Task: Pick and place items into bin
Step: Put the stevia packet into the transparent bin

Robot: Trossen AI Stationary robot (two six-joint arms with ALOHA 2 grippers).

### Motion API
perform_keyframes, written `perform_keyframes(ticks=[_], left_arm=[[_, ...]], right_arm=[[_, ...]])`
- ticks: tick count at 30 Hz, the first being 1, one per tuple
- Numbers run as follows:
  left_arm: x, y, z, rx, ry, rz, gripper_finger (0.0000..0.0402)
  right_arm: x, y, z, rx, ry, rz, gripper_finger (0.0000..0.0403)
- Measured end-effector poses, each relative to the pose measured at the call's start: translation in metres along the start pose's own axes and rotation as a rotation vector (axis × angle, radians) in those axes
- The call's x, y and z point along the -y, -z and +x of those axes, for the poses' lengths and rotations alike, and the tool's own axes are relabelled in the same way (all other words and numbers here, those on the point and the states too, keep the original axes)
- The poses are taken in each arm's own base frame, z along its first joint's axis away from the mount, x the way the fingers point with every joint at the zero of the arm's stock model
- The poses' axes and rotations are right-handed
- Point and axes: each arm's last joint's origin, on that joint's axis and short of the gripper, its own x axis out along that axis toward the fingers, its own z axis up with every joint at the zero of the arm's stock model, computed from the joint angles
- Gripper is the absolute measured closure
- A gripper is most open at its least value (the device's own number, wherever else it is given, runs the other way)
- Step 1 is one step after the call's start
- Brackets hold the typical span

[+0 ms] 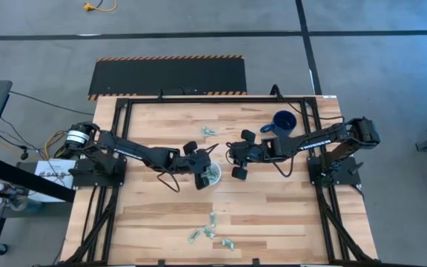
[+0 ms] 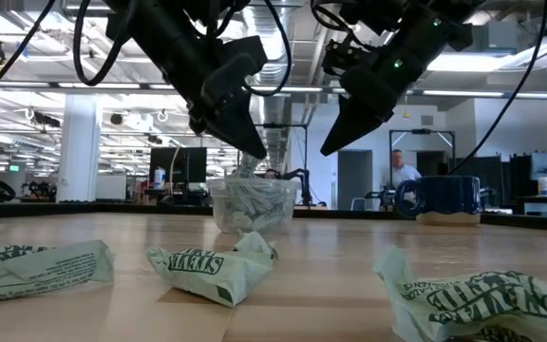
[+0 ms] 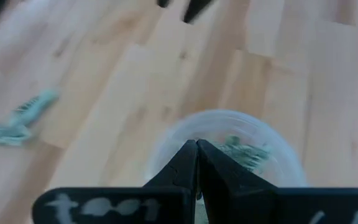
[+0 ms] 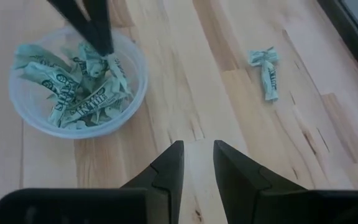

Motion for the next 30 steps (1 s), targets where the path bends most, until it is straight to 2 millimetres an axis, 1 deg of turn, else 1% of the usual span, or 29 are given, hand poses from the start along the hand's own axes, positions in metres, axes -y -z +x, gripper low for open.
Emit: perform_keyframes(ticks=[3, 7, 24, 30], left_arm=[[0.0016, 0.0007, -0.0001, -0.02, 0.053, -0.007, 0.0402], [0.0019, 0.0034, -0.0003, -0.054, 0.078, -0.009, 0.0401], [0.0013, 0.002, -0.0032, -0.109, 0.061, 0.01, 0.0401], [0.0019, 0.0019, -0.0032, -0.113, 0.079, 0.008, 0.04]], right_arm=[[0.0, 0.0, 0.0, 0.0, 0.0, 0.0, 0.0321], [0.0, 0.0, 0.0, 0.0, 0.0, 0.0, 0.0321], [-0.0003, -0.0034, -0.0001, 0.034, -0.004, 0.01, 0.0321], [-0.0003, -0.0034, -0.0001, 0.034, -0.004, 0.009, 0.0321]])
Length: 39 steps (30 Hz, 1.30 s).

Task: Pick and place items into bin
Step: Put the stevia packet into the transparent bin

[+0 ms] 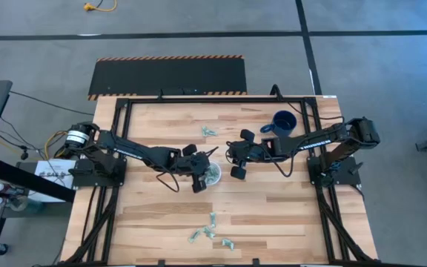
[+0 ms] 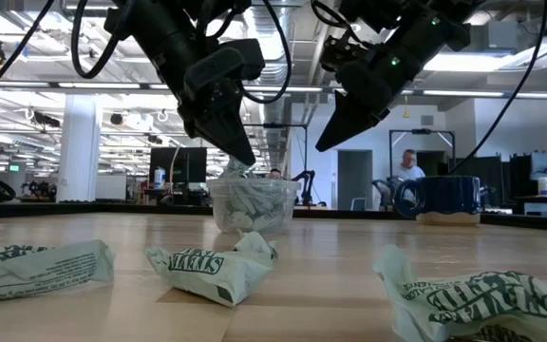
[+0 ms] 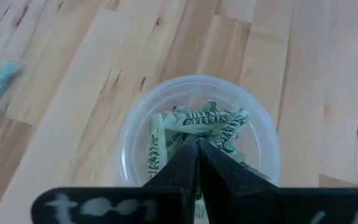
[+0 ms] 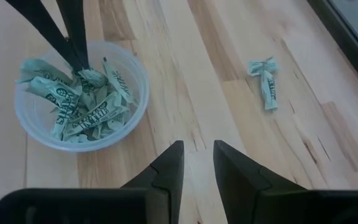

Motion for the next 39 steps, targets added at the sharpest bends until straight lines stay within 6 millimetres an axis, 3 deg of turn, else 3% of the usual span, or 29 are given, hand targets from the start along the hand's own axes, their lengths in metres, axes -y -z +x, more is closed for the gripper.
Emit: perform_keyframes(ticks=[3, 11, 15, 22, 29, 33, 39], left_arm=[[0.0, 0.0, 0.0, 0.0, 0.0, -0.001, 0.0382], [-0.001, 0.0, 0.0, 0.006, -0.021, -0.007, 0.0287], [-0.001, 0.0, -0.004, 0.002, -0.024, 0.005, 0.0264], [0.0, -0.007, -0.043, 0.073, -0.064, 0.015, 0.0258], [0.022, 0.004, -0.086, 0.185, -0.225, 0.096, 0.0258], [0.041, 0.015, -0.095, 0.243, -0.254, 0.144, 0.0258], [0.052, 0.046, -0.09, 0.259, -0.272, 0.175, 0.0258]], right_arm=[[0.0, 0.0, 0.0, 0.0, 0.0, 0.0, 0.0321], [0.0, 0.0, 0.0, 0.0, 0.0, 0.0, 0.0321], [0.0, 0.0, 0.0, 0.0, 0.0, 0.0, 0.0321], [0.0, 0.0, 0.0, 0.0, 0.0, 0.0, 0.0321], [0.0, 0.008, 0.003, -0.009, 0.001, -0.011, 0.0321], [0.003, 0.013, 0.006, -0.009, 0.008, -0.002, 0.0321], [0.003, 0.012, 0.007, 0.018, 0.004, 0.014, 0.0321]])
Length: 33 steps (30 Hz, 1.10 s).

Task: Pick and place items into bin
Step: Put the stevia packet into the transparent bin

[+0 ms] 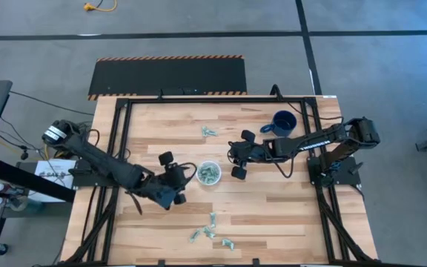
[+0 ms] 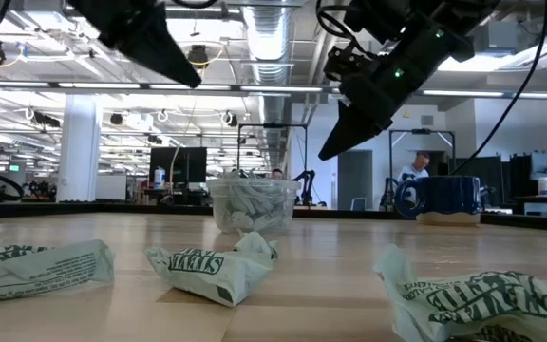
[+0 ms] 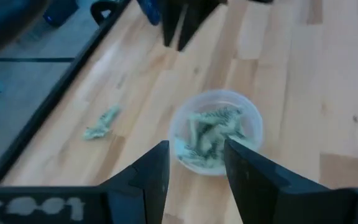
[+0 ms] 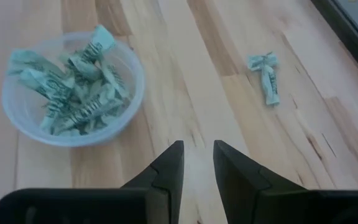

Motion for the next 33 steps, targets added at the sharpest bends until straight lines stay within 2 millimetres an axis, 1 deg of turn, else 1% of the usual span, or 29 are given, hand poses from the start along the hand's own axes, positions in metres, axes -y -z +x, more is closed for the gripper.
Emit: perform_keyframes(ticks=[2, 5, 9, 12, 16, 18, 21, 24, 27, 30, 33], left_arm=[[0.003, 0.008, 0.0, 0.005, 0.034, -0.001, 0.0258], [0.009, 0.012, 0.002, 0.044, 0.129, -0.002, 0.0258], [0.014, 0.013, 0.004, 0.095, 0.247, 0.05, 0.0258], [0.015, 0.015, 0.005, 0.115, 0.271, 0.074, 0.0258], [0.017, 0.016, 0.005, 0.115, 0.326, 0.076, 0.0258], [0.018, 0.015, 0.004, 0.125, 0.363, 0.075, 0.0258], [0.02, 0.011, 0.003, 0.159, 0.416, 0.087, 0.0258], [0.022, 0.007, 0.002, 0.197, 0.463, 0.102, 0.0258], [0.022, 0.006, 0.001, 0.214, 0.476, 0.126, 0.0258], [0.022, 0.005, 0.002, 0.217, 0.472, 0.128, 0.0258], [0.021, 0.006, 0.002, 0.214, 0.466, 0.129, 0.0258]], right_arm=[[-0.001, -0.001, 0.0, 0.015, -0.003, 0.003, 0.0321], [-0.005, -0.003, -0.001, 0.034, -0.025, -0.002, 0.0321], [-0.02, 0.0, -0.007, 0.023, -0.11, -0.038, 0.0321], [-0.035, 0.004, -0.022, -0.005, -0.162, -0.063, 0.0321], [-0.054, 0.011, -0.05, -0.059, -0.277, -0.055, 0.0321], [-0.065, 0.013, -0.063, -0.055, -0.334, -0.05, 0.0321], [-0.082, 0.015, -0.073, -0.04, -0.415, -0.055, 0.0321], [-0.096, 0.017, -0.071, -0.019, -0.447, -0.065, 0.0321], [-0.099, 0.016, -0.058, 0.025, -0.415, -0.102, 0.0321], [-0.087, 0.006, -0.044, 0.103, -0.336, -0.134, 0.0321], [-0.063, -0.002, -0.034, 0.113, -0.277, -0.121, 0.0321]])
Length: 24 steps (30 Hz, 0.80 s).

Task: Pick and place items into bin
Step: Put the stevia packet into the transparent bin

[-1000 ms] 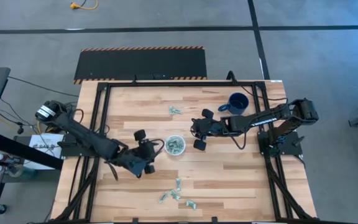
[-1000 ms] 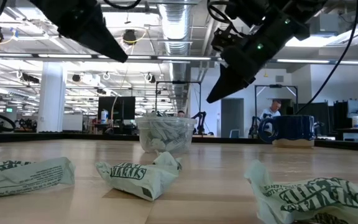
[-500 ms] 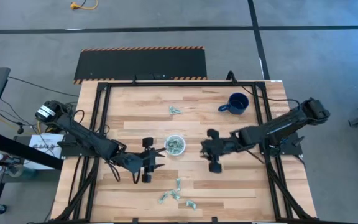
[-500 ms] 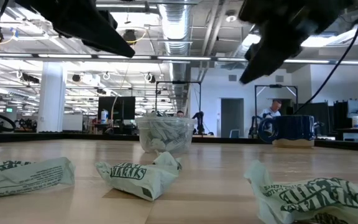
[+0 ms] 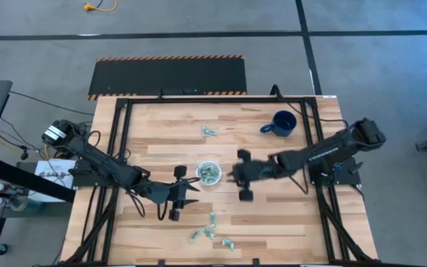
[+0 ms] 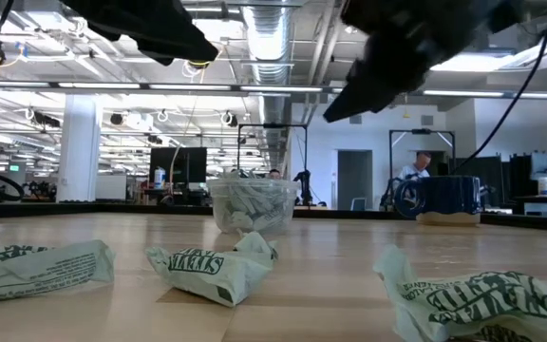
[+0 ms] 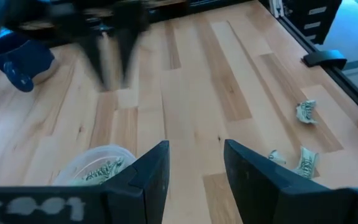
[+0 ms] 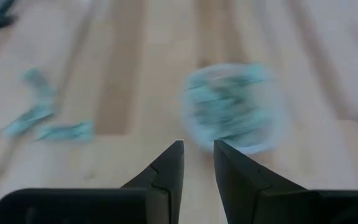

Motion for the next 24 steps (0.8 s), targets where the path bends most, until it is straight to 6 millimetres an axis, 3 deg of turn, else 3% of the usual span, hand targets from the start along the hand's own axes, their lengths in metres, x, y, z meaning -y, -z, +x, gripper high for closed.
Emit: perform_keyframes(ticks=[11, 19, 24], left_arm=[[-0.002, 0.002, 0.001, -0.017, -0.021, 0.014, 0.0258], [-0.011, 0.001, 0.004, -0.015, -0.052, -0.013, 0.0258], [-0.016, 0.001, 0.005, -0.016, -0.069, -0.023, 0.0258]], right_arm=[[0.097, 0.017, 0.004, 0.118, 0.176, 0.257, 0.0321], [0.139, 0.026, -0.001, 0.103, 0.22, 0.393, 0.0321], [0.161, 0.024, 0.007, 0.048, 0.194, 0.415, 0.0318]])
